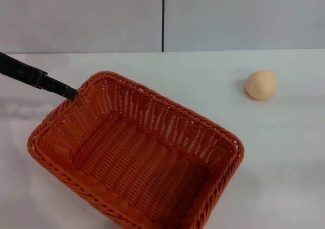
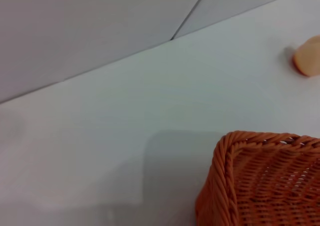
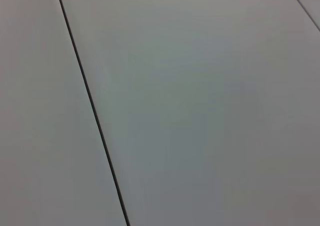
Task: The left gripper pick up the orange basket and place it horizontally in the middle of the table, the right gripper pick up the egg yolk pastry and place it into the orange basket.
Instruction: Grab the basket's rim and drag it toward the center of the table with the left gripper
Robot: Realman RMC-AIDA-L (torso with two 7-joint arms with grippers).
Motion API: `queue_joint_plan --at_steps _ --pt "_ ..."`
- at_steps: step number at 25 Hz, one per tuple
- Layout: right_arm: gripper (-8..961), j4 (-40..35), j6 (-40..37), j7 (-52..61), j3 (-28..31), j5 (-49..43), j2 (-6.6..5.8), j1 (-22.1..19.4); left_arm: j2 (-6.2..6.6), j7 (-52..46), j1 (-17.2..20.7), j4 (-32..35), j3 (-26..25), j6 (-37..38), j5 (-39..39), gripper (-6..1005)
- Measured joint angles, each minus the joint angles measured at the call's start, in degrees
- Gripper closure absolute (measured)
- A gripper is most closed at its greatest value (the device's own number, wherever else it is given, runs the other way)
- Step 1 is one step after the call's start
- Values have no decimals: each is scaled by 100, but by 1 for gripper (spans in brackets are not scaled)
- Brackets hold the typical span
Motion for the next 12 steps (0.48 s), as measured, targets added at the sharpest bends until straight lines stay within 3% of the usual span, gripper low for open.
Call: queue_joint_plan --at_steps 12 --pt "300 2 43 0 0 27 -7 34 -27 35 -3 -291 107 -118 6 199"
